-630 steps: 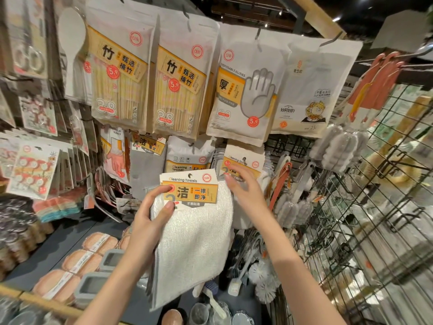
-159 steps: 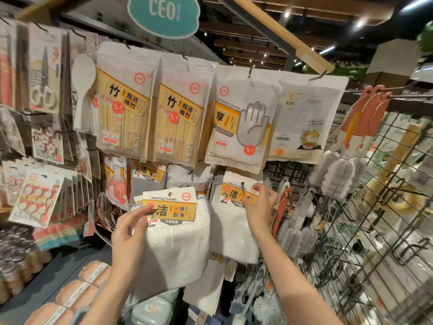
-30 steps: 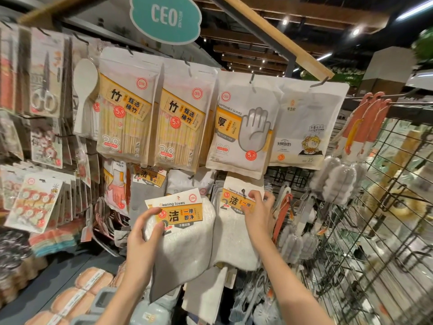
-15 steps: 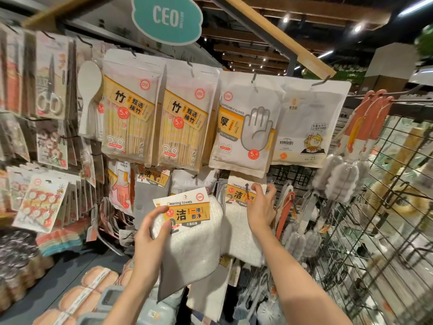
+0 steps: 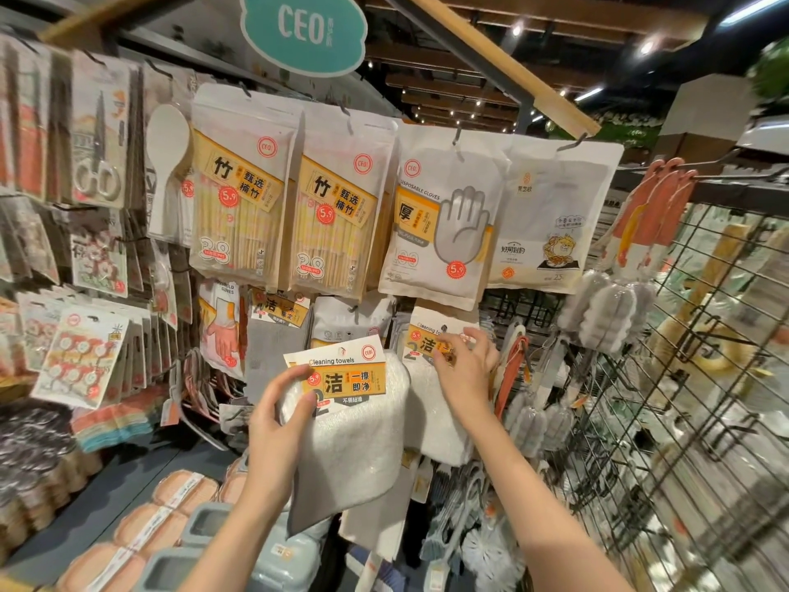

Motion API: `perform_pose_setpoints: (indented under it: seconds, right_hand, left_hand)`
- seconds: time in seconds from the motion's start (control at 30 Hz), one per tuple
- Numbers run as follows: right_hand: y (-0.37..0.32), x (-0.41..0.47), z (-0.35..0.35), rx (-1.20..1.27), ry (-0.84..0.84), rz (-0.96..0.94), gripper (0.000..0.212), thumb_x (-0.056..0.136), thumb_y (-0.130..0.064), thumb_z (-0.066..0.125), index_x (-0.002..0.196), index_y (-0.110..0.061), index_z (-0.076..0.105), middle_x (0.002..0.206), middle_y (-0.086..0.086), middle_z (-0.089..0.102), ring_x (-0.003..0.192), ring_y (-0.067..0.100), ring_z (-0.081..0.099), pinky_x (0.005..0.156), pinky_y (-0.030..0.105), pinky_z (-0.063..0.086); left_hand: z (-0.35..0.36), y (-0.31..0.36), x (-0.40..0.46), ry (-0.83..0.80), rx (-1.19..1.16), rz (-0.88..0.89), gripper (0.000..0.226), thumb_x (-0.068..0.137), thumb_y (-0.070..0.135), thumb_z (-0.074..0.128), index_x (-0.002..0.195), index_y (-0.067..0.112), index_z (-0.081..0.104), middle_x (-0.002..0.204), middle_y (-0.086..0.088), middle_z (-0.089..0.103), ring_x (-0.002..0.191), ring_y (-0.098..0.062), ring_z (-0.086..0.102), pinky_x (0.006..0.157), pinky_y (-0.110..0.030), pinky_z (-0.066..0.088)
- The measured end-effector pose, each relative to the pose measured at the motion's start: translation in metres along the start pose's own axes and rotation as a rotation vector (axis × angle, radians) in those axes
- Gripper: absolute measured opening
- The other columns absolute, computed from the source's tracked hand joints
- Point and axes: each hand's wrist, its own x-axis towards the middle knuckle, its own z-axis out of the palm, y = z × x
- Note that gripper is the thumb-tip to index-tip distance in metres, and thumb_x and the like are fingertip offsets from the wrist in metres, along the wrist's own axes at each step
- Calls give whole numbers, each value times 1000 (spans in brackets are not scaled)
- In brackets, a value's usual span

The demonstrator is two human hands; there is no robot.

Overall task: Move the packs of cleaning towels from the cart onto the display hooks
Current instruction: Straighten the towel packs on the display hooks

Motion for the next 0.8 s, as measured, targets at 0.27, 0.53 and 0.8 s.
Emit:
perform_pose_setpoints:
  seconds: [0.27,0.53,0.8]
  right_hand:
    - [-44,-29,-8,93,-207,-190,28,89,-32,62,115,-23,61,132,-1,42,127,17,20,99,18,12]
    - [-56,-56,2,262,-395,-167,57,77,-18,75,127,-26,50,118,-9,47,111,5,39,87,15,32]
    - [-51,-62,-3,560,-473,12,55,69,6,74,115,-19,58,116,2,55,108,15,54,88,45,53]
  left_hand:
    - [-3,1,-12,-21,18,6,33,88,3,63,109,29,63,113,16,63,107,-2,57,82,-20,47]
    - [-6,5,-18,-5,-21,4,38,87,0,62,114,26,59,116,12,60,96,10,58,75,-7,46]
    - [-9,2,-21,-43,5,29,61,87,6,65,134,38,42,124,40,43,113,24,41,82,3,37]
